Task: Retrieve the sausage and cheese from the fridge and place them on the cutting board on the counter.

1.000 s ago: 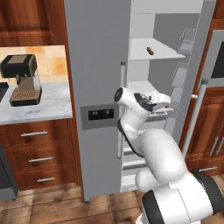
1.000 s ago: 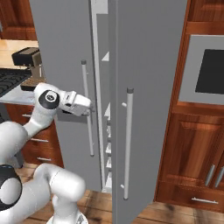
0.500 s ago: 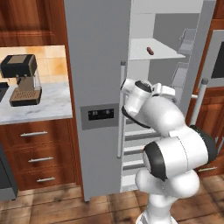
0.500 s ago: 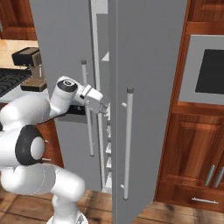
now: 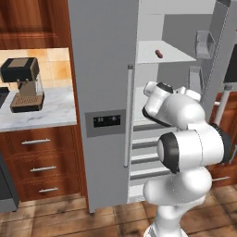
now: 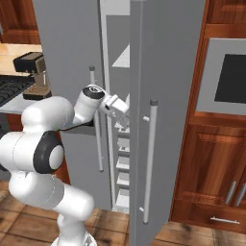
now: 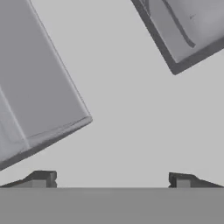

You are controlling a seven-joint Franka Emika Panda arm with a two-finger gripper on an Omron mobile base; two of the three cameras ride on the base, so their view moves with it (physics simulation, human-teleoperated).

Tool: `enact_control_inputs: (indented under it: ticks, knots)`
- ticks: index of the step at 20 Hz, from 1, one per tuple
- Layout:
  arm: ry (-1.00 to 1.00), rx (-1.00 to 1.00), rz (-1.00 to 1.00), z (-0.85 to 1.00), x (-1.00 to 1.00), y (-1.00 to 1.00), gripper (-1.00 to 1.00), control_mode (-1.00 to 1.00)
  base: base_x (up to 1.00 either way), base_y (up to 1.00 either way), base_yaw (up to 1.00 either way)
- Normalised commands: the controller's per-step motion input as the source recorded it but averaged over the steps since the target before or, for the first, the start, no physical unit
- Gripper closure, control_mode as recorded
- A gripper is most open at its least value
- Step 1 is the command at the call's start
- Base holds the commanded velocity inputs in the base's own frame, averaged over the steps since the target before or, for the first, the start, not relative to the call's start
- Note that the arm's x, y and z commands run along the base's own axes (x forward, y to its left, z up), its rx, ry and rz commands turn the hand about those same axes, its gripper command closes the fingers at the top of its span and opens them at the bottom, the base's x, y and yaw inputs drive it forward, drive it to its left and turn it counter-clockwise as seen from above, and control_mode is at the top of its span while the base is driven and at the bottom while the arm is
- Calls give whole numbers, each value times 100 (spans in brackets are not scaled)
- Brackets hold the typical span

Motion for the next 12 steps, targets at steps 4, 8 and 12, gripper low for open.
enact_control_inputs:
  ticks: [4,8,12]
  knots:
    - [0,0,-15,0,-42,-98,-100,-100,0,0,0]
    - [0,0,-14,0,-57,-100,-100,-100,0,0,0]
    - [0,-3,-8,0,-45,-100,-100,-100,0,0,0]
